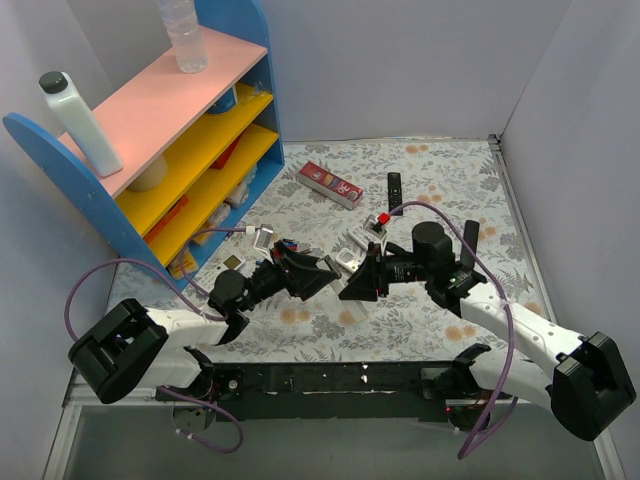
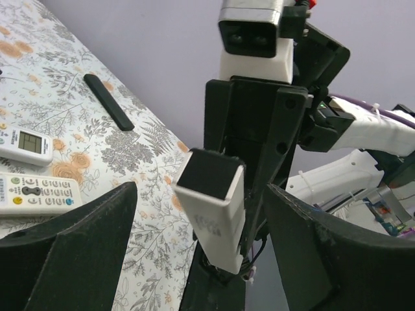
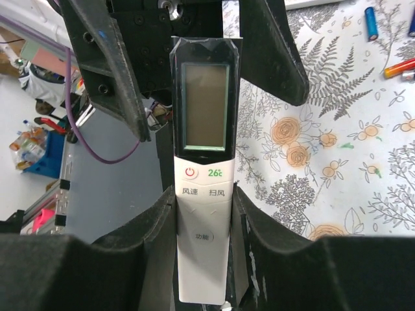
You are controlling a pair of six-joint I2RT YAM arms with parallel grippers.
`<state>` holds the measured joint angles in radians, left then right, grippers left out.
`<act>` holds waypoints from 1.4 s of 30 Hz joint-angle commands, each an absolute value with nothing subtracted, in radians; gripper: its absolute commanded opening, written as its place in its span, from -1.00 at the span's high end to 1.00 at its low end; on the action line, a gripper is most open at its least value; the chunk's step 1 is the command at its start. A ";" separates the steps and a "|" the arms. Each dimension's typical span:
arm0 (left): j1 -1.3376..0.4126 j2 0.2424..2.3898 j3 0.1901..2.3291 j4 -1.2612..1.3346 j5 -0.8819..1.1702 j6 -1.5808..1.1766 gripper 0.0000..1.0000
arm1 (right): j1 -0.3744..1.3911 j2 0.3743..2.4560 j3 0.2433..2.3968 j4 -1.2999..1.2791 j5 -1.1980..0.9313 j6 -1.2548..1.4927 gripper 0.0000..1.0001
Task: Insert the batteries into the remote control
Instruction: Adjust the remote control.
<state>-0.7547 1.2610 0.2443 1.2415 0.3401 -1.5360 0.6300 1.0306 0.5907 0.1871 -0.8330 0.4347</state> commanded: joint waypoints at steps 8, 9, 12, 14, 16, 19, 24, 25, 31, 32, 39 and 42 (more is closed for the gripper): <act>-0.758 1.238 0.223 1.364 0.330 -1.580 0.77 | 0.676 1.104 0.583 0.314 -0.864 0.465 0.55; -0.758 1.229 0.213 1.344 0.309 -1.588 0.87 | 0.676 1.106 0.583 0.311 -0.848 0.462 0.41; -0.758 1.163 0.216 1.140 0.178 -1.634 1.00 | 0.684 1.108 0.601 0.241 -0.767 0.405 -0.13; -0.758 1.108 0.244 0.911 0.069 -1.664 1.00 | 0.692 1.109 0.624 0.157 -0.711 0.347 -0.36; -0.758 1.077 0.276 0.719 0.014 -1.675 1.00 | 0.704 1.106 0.658 0.098 -0.606 0.307 -0.58; -0.758 1.020 0.301 0.533 -0.089 -1.690 1.00 | 0.759 1.101 0.695 0.006 -0.442 0.244 -0.73; -0.758 0.954 0.344 0.371 -0.192 -1.704 1.00 | 0.917 1.091 0.741 -0.041 -0.148 0.178 -0.77; -0.758 0.948 0.345 0.358 -0.198 -1.709 1.00 | 0.936 1.095 0.745 -0.041 -0.114 0.172 -0.77; -0.758 0.939 0.356 0.336 -0.196 -1.712 1.00 | 1.031 1.184 0.795 -0.055 0.067 0.147 -0.77; -0.758 0.937 0.356 0.336 -0.195 -1.712 1.00 | 1.052 1.216 0.802 -0.055 0.083 0.146 -0.77; -0.758 0.922 0.360 0.324 -0.198 -1.713 1.00 | 1.097 1.331 0.828 -0.009 0.133 0.170 -0.58; -0.758 0.916 0.359 0.318 -0.198 -1.713 1.00 | 1.098 1.362 0.828 0.025 0.132 0.176 -0.35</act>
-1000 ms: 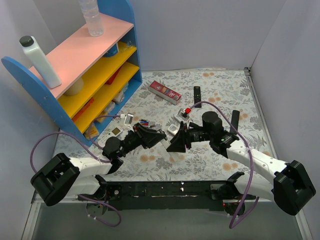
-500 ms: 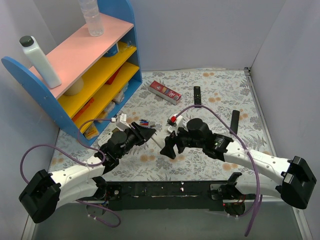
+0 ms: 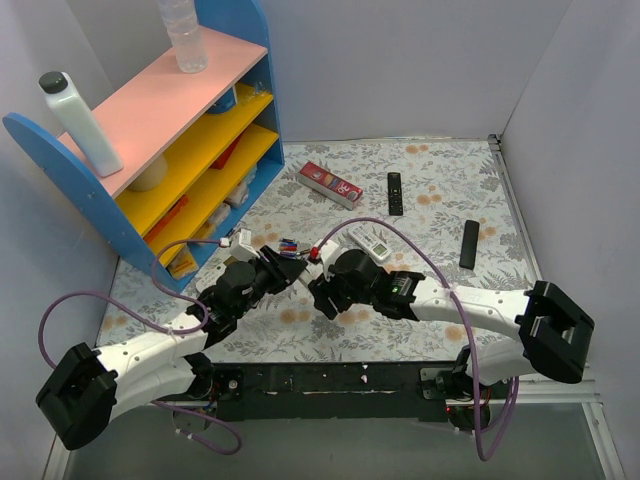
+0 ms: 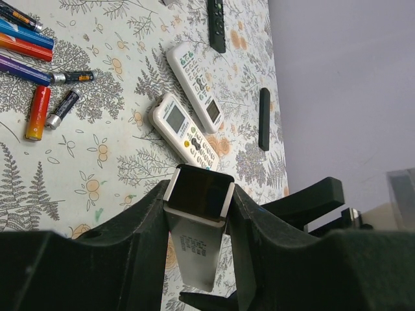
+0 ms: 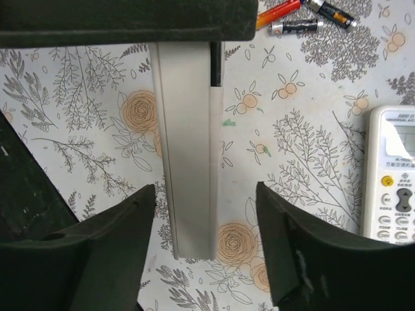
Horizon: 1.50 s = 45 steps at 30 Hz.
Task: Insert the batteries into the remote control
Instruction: Adjust the remote control.
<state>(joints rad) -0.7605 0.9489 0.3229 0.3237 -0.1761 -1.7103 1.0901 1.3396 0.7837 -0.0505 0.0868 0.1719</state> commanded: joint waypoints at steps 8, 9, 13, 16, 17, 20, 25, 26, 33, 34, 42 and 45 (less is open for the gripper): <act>-0.756 0.894 0.365 0.298 -0.181 -1.681 0.67 | 1.098 1.376 0.845 0.003 0.086 0.189 0.63; -0.753 0.888 0.362 0.301 -0.172 -1.669 0.51 | 1.097 1.371 0.844 0.002 0.069 0.195 0.67; -0.729 0.816 0.327 0.350 -0.140 -1.595 -0.32 | 1.074 1.342 0.848 -0.034 0.008 0.215 0.69; -0.713 0.714 0.278 0.399 -0.130 -1.534 -0.68 | 1.042 1.304 0.828 -0.018 -0.109 0.229 0.69; -0.707 0.654 0.261 0.417 -0.123 -1.504 -0.76 | 1.022 1.283 0.822 -0.011 -0.136 0.236 0.70; -0.684 0.583 0.201 0.488 -0.063 -1.473 -0.80 | 0.980 1.243 0.799 0.038 -0.250 0.245 0.69; -0.641 0.520 0.127 0.634 0.079 -1.466 -0.80 | 0.930 1.192 0.772 0.093 -0.461 0.270 0.69; -0.638 0.525 0.094 0.682 0.110 -1.474 -0.79 | 0.920 1.181 0.769 0.101 -0.483 0.271 0.69; -0.626 0.666 0.063 0.968 0.313 -1.525 -0.73 | 0.911 1.173 0.758 0.175 -0.672 0.307 0.69; -0.627 0.690 0.060 1.013 0.319 -1.538 -0.68 | 0.910 1.173 0.756 0.189 -0.679 0.316 0.69; -0.626 0.750 0.037 1.149 0.362 -1.592 -0.20 | 0.905 1.227 0.746 0.255 -0.774 0.362 0.69; -0.627 0.746 0.028 1.157 0.354 -1.601 0.27 | 0.897 1.241 0.736 0.288 -0.796 0.391 0.68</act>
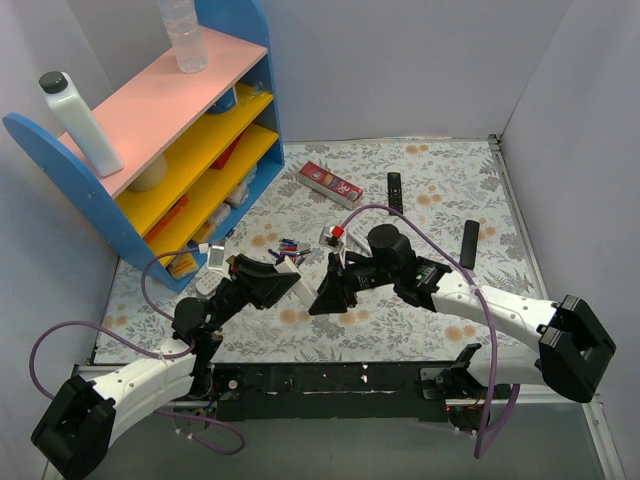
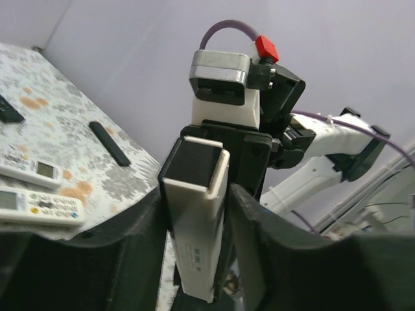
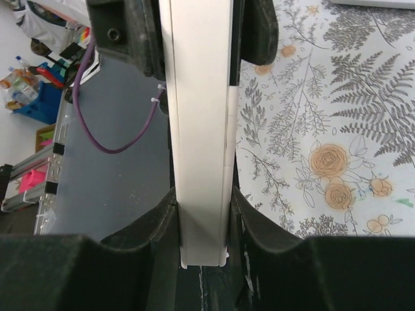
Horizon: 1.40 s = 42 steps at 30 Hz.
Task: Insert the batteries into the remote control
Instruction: Adjust the remote control.
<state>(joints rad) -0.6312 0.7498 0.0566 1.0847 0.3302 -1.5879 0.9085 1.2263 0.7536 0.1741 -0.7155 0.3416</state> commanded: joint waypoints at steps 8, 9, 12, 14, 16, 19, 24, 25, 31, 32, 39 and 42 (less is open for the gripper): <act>-0.626 0.703 0.055 0.947 0.244 -1.592 1.00 | 0.891 1.247 0.793 0.131 -0.675 0.327 0.10; -0.627 0.698 0.069 0.895 0.198 -1.591 1.00 | 0.893 1.247 0.820 0.100 -0.613 0.318 -0.12; -0.627 0.683 0.116 0.697 0.123 -1.600 1.00 | 0.900 1.244 0.873 -0.011 -0.476 0.279 -0.45; -0.626 0.683 0.141 0.562 0.057 -1.615 1.00 | 0.925 1.235 0.894 -0.083 -0.395 0.249 -0.52; -0.626 0.689 0.172 0.470 0.017 -1.623 1.00 | 0.955 1.230 0.931 -0.116 -0.241 0.227 -0.57; -0.626 0.699 0.198 0.396 -0.018 -1.652 1.00 | 1.057 1.245 0.980 -0.153 -0.051 0.180 -0.57; -0.627 0.706 0.213 0.347 -0.049 -1.693 1.00 | 1.112 1.321 1.035 -0.185 0.109 0.161 -0.57; -0.626 0.706 0.213 0.341 -0.051 -1.697 1.00 | 1.126 1.353 1.046 -0.190 0.113 0.160 -0.57; -0.626 0.706 0.209 0.339 -0.049 -1.715 1.00 | 1.166 1.463 1.107 -0.202 0.170 0.172 -0.56; -0.626 0.704 0.209 0.339 -0.048 -1.713 1.00 | 1.167 1.471 1.111 -0.202 0.181 0.175 -0.55; -0.626 0.695 0.201 0.342 -0.049 -1.718 1.00 | 1.170 1.503 1.111 -0.193 0.166 0.183 0.01; -0.626 0.687 0.184 0.365 -0.034 -1.710 1.00 | 1.170 1.499 1.100 -0.195 0.167 0.181 0.44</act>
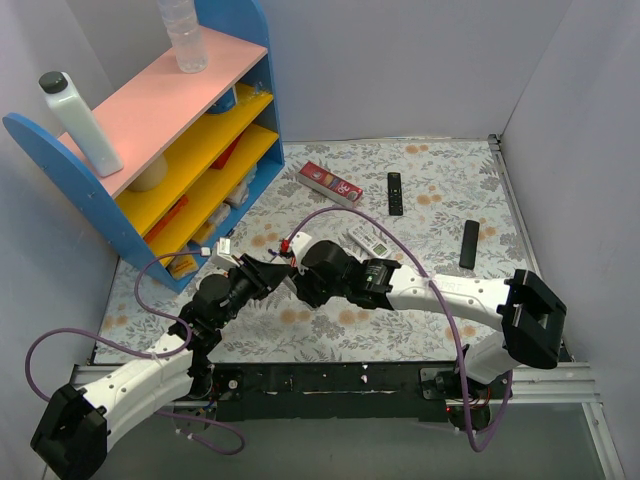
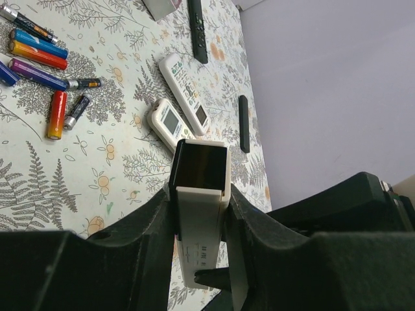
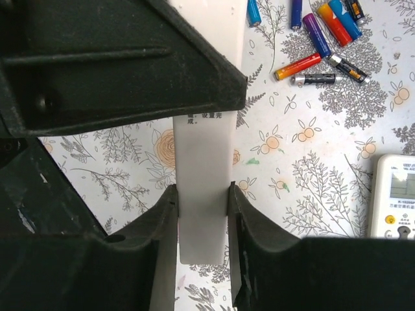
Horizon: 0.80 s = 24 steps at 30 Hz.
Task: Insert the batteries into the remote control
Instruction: Adjust the remote control.
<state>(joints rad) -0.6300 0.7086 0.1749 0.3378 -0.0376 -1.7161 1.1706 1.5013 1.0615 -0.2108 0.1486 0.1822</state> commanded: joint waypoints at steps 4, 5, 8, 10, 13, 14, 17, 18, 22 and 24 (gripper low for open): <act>-0.627 0.649 0.150 0.426 -0.008 -1.674 0.75 | 1.170 1.470 1.078 -0.193 0.156 0.181 0.67; -0.626 0.640 0.141 0.446 -0.002 -1.664 0.52 | 1.170 1.462 1.069 -0.198 0.158 0.179 0.69; -0.623 0.597 0.089 0.537 0.058 -1.620 -0.13 | 1.167 1.428 1.057 -0.209 0.147 0.169 0.75; -0.620 0.565 0.054 0.616 0.098 -1.595 -0.28 | 1.160 1.399 1.048 -0.221 0.118 0.146 0.77; -0.611 0.539 -0.027 0.776 0.169 -1.586 -0.31 | 1.134 1.350 1.026 -0.236 0.052 0.121 0.79; -0.611 0.537 -0.050 0.819 0.182 -1.582 -0.32 | 1.128 1.338 1.022 -0.241 0.034 0.117 0.79; -0.604 0.552 -0.103 0.954 0.253 -1.560 -0.35 | 1.111 1.286 1.002 -0.253 -0.033 0.091 0.80; -0.604 0.563 -0.107 0.994 0.270 -1.546 -0.36 | 1.108 1.272 0.997 -0.253 -0.070 0.081 0.81; -0.604 0.627 -0.110 1.104 0.369 -1.499 -0.38 | 1.104 1.207 0.989 -0.276 -0.143 0.032 0.82; -0.604 0.666 -0.114 1.170 0.403 -1.476 -0.38 | 1.104 1.193 0.986 -0.298 -0.161 0.008 0.83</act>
